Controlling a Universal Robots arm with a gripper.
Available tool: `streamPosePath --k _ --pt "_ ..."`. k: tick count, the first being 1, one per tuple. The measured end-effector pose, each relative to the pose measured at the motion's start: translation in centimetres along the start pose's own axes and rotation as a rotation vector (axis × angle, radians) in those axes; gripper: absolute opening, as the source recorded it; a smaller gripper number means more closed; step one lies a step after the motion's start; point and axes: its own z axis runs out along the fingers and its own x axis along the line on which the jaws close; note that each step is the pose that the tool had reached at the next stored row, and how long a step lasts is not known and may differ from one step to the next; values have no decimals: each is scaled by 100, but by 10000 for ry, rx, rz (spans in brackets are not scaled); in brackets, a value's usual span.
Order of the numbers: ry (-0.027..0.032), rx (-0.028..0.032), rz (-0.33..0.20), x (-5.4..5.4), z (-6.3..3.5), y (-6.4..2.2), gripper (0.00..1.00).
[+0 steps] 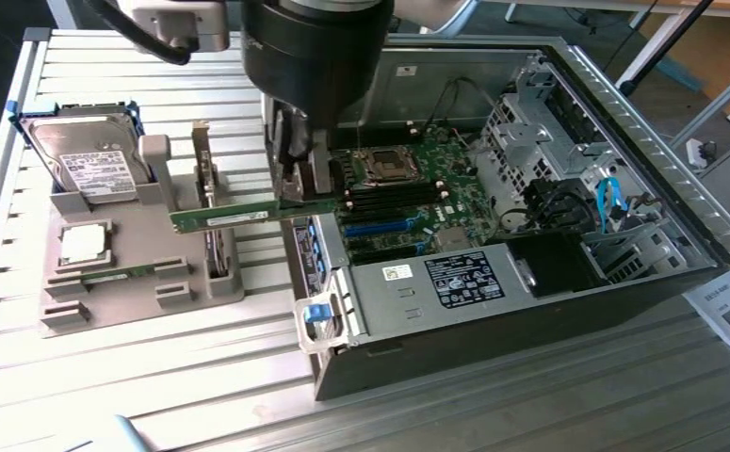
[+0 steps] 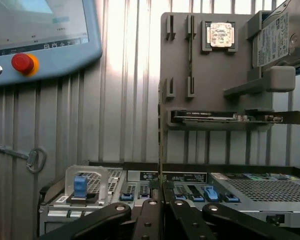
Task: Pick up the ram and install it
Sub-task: 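Pick up the ram and move it above insertion slot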
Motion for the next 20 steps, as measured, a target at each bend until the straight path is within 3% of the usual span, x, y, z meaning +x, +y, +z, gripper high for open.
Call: streamPosePath --k 6,20 --pt "-9 -31 0 46 -10 -220 12" --pt "-33 -85 1 114 -27 -613 12"
